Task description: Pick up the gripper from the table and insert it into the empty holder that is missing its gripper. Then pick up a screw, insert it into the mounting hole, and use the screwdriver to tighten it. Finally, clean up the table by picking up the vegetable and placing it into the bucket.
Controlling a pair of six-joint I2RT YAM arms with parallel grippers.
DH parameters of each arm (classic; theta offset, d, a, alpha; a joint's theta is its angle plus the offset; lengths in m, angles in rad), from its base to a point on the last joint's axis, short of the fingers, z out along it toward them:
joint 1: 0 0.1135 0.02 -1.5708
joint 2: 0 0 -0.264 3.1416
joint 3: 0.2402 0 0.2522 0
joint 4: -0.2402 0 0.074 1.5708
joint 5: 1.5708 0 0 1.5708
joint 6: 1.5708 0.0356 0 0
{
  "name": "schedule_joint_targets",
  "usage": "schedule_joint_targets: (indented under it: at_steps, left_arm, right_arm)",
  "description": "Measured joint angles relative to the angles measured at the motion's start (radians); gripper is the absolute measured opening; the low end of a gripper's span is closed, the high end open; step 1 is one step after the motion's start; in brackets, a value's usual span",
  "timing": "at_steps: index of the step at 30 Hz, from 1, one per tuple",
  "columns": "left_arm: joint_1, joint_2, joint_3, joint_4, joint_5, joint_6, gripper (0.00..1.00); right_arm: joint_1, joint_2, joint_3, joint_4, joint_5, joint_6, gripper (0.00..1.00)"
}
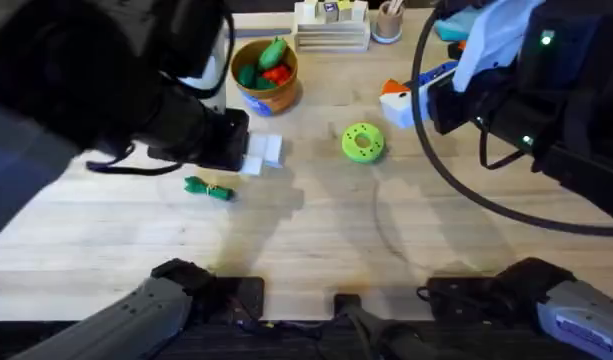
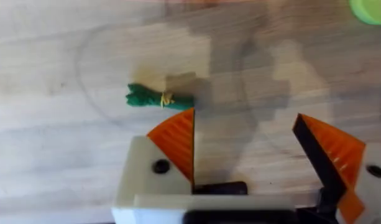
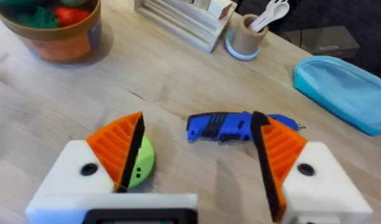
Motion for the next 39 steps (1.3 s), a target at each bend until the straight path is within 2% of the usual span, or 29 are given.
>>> schedule_joint_targets:
  at_steps: [2,6,8,11,13,16,20,23,26,33,36,37,38,39]
  left_arm:
    - [0.023,0.048,0.0,-0.045,-0.037,-0.147,0.991]
    - [0.12,0.104,-0.007,-0.15,-0.136,-0.602,0.991]
    - [0.17,0.104,-0.024,-0.146,-0.158,-0.783,0.991]
    - [0.219,0.099,-0.083,-0.076,-0.16,-0.943,0.99]
    - [0.239,0.099,-0.144,-0.014,-0.16,-1.001,0.991]
    - [0.263,0.099,-0.254,0.1,-0.15,-1.053,0.991]
    - [0.282,0.099,-0.364,0.256,-0.125,-1.076,0.995]
    - [0.288,0.099,-0.418,0.351,-0.118,-1.084,0.928]
    - [0.288,0.099,-0.451,0.405,-0.114,-1.088,0.893]
    - [0.288,0.117,-0.512,0.507,-0.104,-1.091,0.892]
    - [0.288,0.125,-0.531,0.527,-0.128,-1.091,0.886]
    - [0.289,0.125,-0.533,0.529,-0.13,-1.091,0.862]
    - [0.289,0.126,-0.535,0.529,-0.131,-1.092,0.779]
    - [0.289,0.126,-0.536,0.518,-0.134,-1.091,0.654]
  right_arm:
    - [0.0,0.0,0.0,-0.002,-0.004,0.0,0.99]
    - [0.0,0.0,0.0,-0.014,-0.004,0.003,0.991]
    - [0.0,0.0,0.0,-0.02,-0.004,0.003,0.991]
    - [0.0,0.0,0.0,-0.026,-0.004,0.003,0.991]
    - [0.0,0.0,0.0,-0.026,-0.004,0.003,0.991]
    - [0.0,0.0,0.0,-0.026,-0.004,0.003,0.991]
    - [0.0,0.0,0.0,-0.026,-0.004,0.003,0.991]
    - [0.0,0.0,0.0,-0.026,-0.004,0.003,0.992]
    - [0.0,0.0,0.0,-0.026,-0.004,0.004,0.991]
    - [0.0,0.0,0.0,-0.027,-0.005,0.004,0.991]
    - [0.0,0.0,0.0,-0.027,-0.007,0.004,0.992]
    - [0.0,0.0,0.0,-0.027,-0.007,0.004,0.992]
    - [0.0,0.0,0.0,-0.027,-0.007,0.004,0.991]
    - [0.0,0.0,0.0,-0.027,-0.007,0.004,0.991]
